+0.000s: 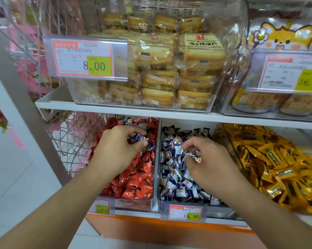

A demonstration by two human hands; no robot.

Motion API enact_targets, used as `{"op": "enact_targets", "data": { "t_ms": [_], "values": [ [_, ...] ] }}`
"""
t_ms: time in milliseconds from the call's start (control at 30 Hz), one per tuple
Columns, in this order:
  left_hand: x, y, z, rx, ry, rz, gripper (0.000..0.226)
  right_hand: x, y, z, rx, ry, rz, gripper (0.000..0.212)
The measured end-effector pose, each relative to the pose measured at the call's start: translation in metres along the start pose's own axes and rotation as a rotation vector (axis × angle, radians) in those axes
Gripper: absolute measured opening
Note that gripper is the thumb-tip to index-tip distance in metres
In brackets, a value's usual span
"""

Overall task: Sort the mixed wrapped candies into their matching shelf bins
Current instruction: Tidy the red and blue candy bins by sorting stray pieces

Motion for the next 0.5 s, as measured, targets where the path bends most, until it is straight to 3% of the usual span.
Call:
{"op": "enact_targets", "data": {
  "t_ms": [67,200,333,433,500],
  "values": [
    [0.002,-0.005,-0.001,0.01,-0.011,-0.161,0.026,-0.008,0.0,-0.001,0.012,-0.055,0.05,0.029],
    [0.024,0.004,-0.017,-0.132,0.003,-0.342,0.03,-0.03,0.004,-0.007,-0.018,-0.169,0.081,0.041],
    [0.044,0.015,-0.031,-0.263,0.011,-0.407,0.036,-0.039,0.001,-0.015,0.049,-0.259,0.058,0.029],
    [0.046,0.014,-0.031,-0.297,0.014,-0.449,0.036,-0.035,-0.006,-0.016,0.105,-0.273,0.045,0.009],
    [0.041,0.011,-0.028,-0.286,0.005,-0.459,0.033,-0.027,-0.009,-0.014,0.124,-0.227,0.017,0.009]
  ]
}}
Point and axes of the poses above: each hand's wrist, its own z-axis towards the middle knuckle, its own y-axis out of the palm, x = y × z, the point moved 7 cm from there along z, towards the middle knuckle, and after that the axes turned 4 degrees about x, right-handed, at the moved point
